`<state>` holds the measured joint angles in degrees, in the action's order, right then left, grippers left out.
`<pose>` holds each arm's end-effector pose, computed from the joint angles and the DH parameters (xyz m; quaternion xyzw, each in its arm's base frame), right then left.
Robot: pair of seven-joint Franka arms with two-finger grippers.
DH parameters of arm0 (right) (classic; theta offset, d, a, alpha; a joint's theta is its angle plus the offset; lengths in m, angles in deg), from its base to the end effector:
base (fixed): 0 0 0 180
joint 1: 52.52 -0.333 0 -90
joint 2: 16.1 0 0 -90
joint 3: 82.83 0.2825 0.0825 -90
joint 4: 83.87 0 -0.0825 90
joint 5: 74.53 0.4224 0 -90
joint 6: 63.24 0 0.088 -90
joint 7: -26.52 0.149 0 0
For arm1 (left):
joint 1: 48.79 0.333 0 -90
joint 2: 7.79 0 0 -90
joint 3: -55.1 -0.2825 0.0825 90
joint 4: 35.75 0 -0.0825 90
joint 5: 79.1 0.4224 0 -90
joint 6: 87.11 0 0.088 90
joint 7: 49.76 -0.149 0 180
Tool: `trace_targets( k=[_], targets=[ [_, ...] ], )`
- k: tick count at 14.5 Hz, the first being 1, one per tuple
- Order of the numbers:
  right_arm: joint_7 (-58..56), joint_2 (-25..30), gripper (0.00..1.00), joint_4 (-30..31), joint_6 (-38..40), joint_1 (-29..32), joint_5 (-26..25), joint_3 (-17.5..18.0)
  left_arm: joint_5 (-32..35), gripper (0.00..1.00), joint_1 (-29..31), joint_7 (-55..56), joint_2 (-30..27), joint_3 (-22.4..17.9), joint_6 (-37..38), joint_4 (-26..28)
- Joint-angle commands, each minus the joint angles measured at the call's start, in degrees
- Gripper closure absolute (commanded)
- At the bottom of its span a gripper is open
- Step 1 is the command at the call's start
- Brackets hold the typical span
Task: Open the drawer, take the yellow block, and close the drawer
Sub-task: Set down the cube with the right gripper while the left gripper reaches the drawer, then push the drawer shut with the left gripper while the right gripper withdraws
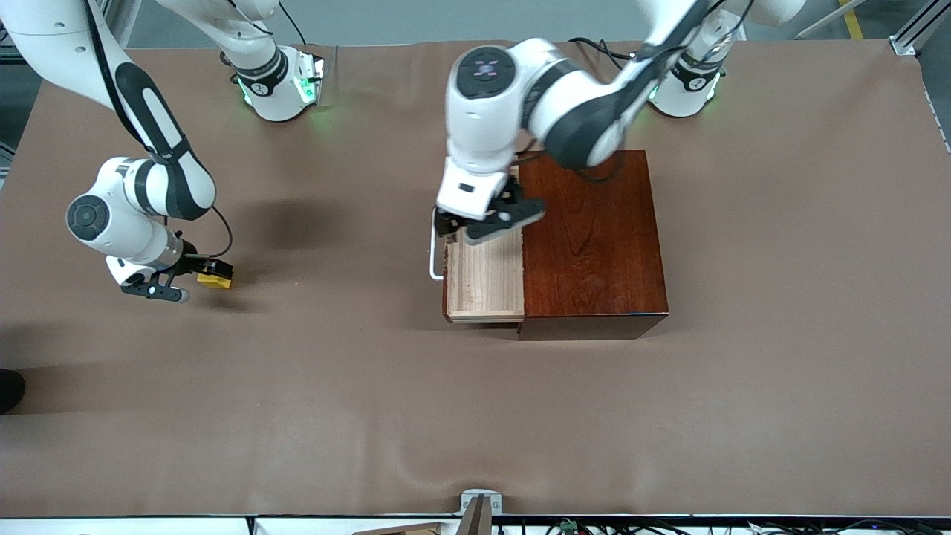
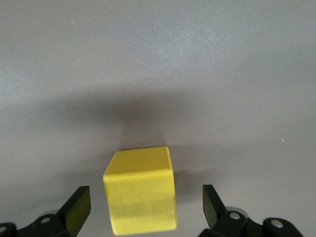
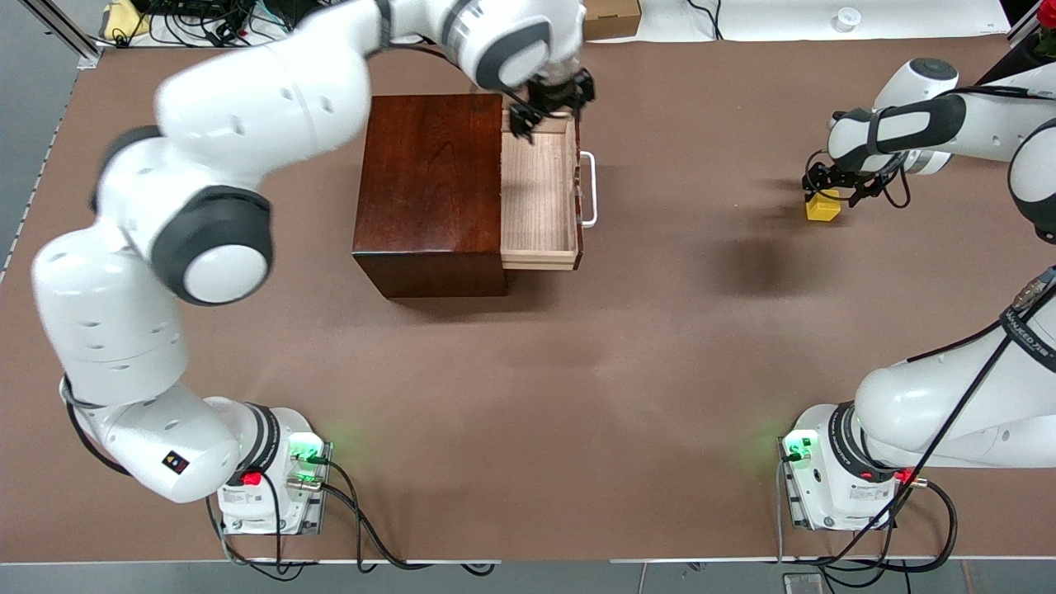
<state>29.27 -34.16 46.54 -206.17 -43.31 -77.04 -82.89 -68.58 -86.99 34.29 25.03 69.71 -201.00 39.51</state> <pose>0.5234 -0.0863 0.1023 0.9950 -0.0865 -0.0490 0.0097 0.4936 -0.5685 0.3439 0.9635 0.2605 0.0393 0.0485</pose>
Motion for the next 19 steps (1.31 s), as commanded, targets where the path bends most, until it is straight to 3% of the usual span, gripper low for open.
trace_targets(
  k=[1,3,8,13,17,19],
  targets=[
    [0.77,5.04,0.00,-1.82,8.17,1.16,-0.91,1.03,1.79,0.00,-8.97,10.92,7.42,-6.92,-4.55,-6.71],
    [0.77,7.33,0.00,-3.14,12.49,0.89,-0.91,1.11,1.61,0.00,-15.22,16.81,9.70,-12.73,-10.01,-6.71],
    [0.77,13.57,0.00,-6.03,21.61,-1.04,-0.82,1.64,1.70,0.00,-18.84,28.25,14.10,-14.78,-17.31,-6.80],
    [0.77,15.86,0.00,-15.17,36.57,-2.01,-0.21,1.73,1.61,0.00,-23.76,35.73,17.01,-21.54,-20.93,-6.88],
    [0.50,21.21,0.00,-16.49,38.77,-2.88,-0.21,1.90,1.61,0.00,-23.68,36.53,16.14,-23.47,-15.43,-6.62],
    [0.24,21.93,0.00,-21.57,45.25,-5.25,-0.21,1.82,1.70,0.00,-23.51,35.92,15.08,-24.97,-10.49,-6.53]
  ],
)
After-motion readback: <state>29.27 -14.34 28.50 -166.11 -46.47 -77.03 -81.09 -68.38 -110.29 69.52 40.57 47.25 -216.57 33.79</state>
